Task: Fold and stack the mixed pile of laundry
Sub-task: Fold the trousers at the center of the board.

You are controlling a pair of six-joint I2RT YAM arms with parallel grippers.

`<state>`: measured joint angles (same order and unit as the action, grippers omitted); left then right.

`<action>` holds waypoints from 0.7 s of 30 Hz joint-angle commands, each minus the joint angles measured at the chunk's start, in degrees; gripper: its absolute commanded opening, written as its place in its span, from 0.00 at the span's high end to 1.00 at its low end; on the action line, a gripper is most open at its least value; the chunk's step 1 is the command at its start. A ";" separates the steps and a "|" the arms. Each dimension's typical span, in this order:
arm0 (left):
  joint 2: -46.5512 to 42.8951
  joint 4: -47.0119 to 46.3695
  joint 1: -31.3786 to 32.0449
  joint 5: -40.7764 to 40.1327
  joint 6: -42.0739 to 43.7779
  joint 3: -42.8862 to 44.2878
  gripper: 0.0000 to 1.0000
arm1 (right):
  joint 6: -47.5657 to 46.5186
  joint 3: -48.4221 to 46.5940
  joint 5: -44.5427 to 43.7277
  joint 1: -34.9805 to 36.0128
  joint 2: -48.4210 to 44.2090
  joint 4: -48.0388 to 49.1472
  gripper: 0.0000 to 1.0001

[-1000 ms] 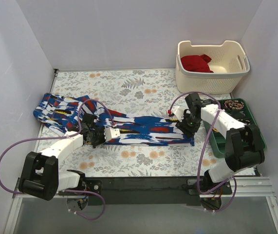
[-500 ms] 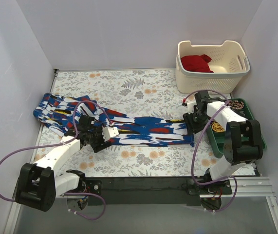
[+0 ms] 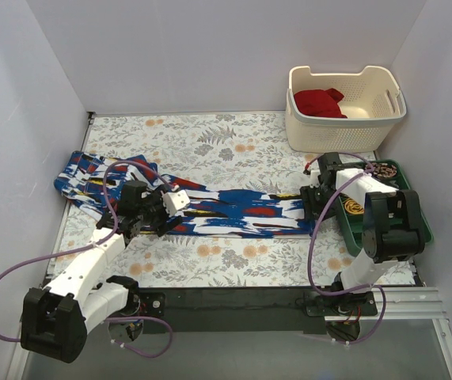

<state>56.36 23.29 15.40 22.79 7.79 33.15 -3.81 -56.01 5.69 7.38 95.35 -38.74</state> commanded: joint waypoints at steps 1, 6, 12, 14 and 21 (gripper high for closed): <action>-2.13 -5.35 -0.02 -1.51 -4.27 1.48 0.31 | 0.65 4.86 6.69 -0.26 5.01 5.08 0.58; 0.59 -5.18 -0.02 -2.74 -7.53 3.76 0.30 | -2.16 0.47 7.85 0.10 5.99 0.96 0.99; 3.75 -5.18 -0.28 -3.54 -11.65 5.35 0.30 | -10.06 -10.77 1.70 -2.98 -5.25 -9.32 0.99; 4.90 -5.10 -0.46 -2.93 -12.97 5.96 0.30 | -13.30 -13.93 -1.28 -4.12 -9.80 -11.35 0.99; 10.08 -5.62 -0.46 -0.55 -14.39 8.51 0.31 | -18.76 -19.75 -5.51 -10.89 -14.93 -16.01 0.99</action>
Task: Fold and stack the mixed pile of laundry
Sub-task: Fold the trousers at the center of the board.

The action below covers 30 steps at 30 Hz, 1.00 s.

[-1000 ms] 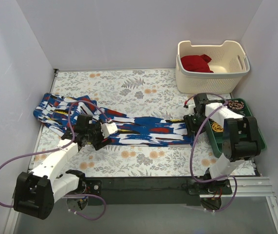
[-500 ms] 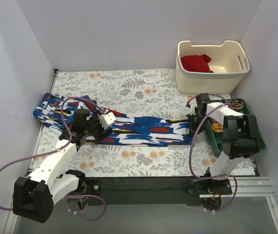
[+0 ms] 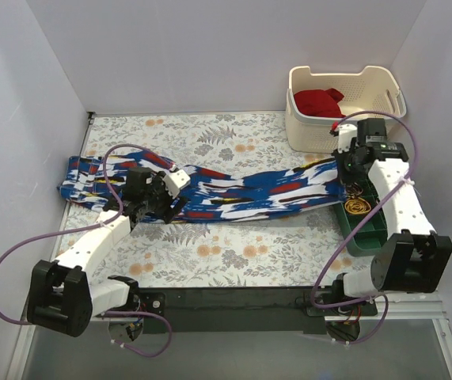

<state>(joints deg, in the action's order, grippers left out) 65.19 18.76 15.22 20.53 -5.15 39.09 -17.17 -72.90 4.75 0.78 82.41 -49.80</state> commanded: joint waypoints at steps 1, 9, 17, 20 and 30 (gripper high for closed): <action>1.78 -1.19 -0.19 1.53 -1.01 2.48 0.32 | -5.85 -3.21 -4.58 -4.90 -2.25 -5.30 0.99; 6.97 -3.56 -0.28 -3.48 -3.55 3.45 0.34 | -6.12 -9.71 -2.66 -6.67 -1.03 -6.01 0.99; 9.69 -2.77 -0.81 -1.28 -4.86 4.76 0.34 | -2.18 -11.92 4.90 -1.06 3.98 -6.54 0.99; 10.92 -2.15 -0.81 -0.85 -5.66 5.91 0.35 | -0.59 -10.60 7.28 3.60 5.56 -6.36 0.99; 9.08 1.88 -5.37 3.53 -8.56 8.19 0.35 | 4.60 -11.82 16.25 14.60 15.84 1.19 0.99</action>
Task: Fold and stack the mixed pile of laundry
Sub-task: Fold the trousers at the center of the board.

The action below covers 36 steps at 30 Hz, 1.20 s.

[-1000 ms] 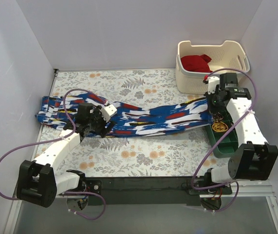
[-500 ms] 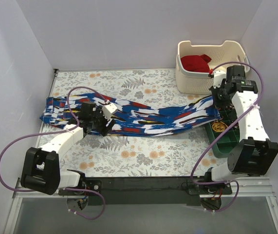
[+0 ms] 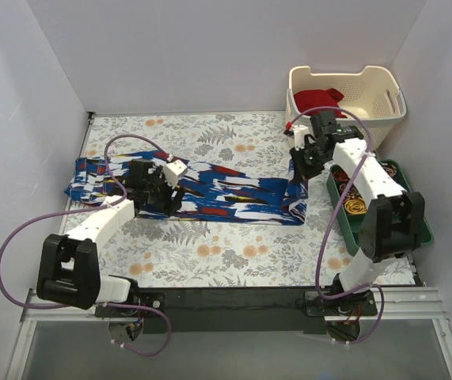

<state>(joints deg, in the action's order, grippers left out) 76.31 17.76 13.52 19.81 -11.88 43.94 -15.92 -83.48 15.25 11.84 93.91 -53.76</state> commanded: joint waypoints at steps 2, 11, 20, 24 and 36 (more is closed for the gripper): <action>-1.70 4.73 -6.38 4.80 -1.39 4.74 0.35 | 4.93 -1.68 5.85 6.25 8.80 8.22 0.99; 2.08 7.56 -15.52 0.93 6.95 4.14 0.35 | 5.03 -2.40 -2.30 11.46 24.90 10.51 0.99; 3.76 7.82 -15.19 2.69 8.98 0.18 0.36 | -5.16 7.01 -19.44 10.58 24.83 13.68 0.99; 5.07 7.29 -10.45 0.50 8.02 -1.23 0.37 | -9.91 8.78 -24.20 8.74 23.78 15.35 0.99; 10.10 9.73 4.77 7.83 0.01 2.54 0.44 | -15.45 1.57 -14.04 7.59 13.42 9.72 0.31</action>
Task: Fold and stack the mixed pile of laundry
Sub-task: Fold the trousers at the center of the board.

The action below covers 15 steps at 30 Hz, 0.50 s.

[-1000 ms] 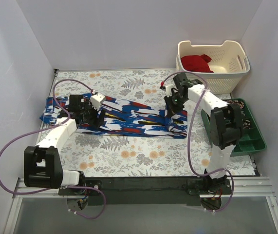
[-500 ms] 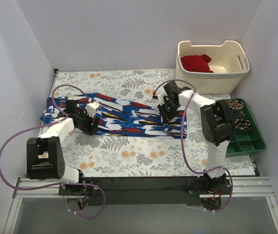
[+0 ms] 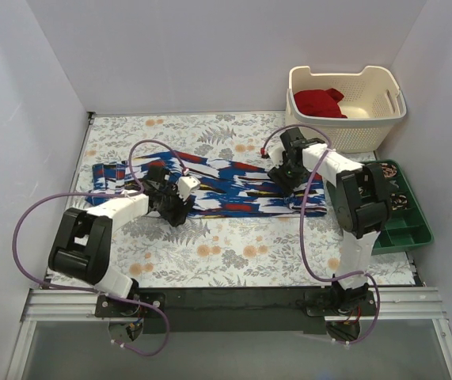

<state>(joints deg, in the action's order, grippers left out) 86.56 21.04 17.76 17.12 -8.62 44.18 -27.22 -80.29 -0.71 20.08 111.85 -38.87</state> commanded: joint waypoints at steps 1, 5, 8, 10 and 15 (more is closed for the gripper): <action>-3.56 10.04 -2.00 13.69 -2.63 3.18 0.44 | -4.68 -1.54 5.25 -0.56 -6.97 -5.16 0.30; -12.27 18.15 -12.38 22.51 4.63 7.93 0.43 | -6.52 -0.31 10.81 0.75 -11.56 -4.64 0.29; -12.92 23.87 -21.06 21.91 12.29 11.36 0.43 | -6.36 -0.13 13.36 3.03 -12.54 -3.50 0.33; -11.34 26.41 -27.67 22.07 18.88 13.47 0.43 | -5.48 -0.74 14.07 5.67 -11.84 -2.35 0.38; -3.35 27.65 -37.70 22.96 32.58 16.98 0.45 | -3.98 -2.06 11.44 13.39 -7.19 1.68 0.47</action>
<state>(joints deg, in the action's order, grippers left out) 77.82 43.24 -15.35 37.78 9.96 59.57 -31.88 -80.27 10.22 28.25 101.16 -40.58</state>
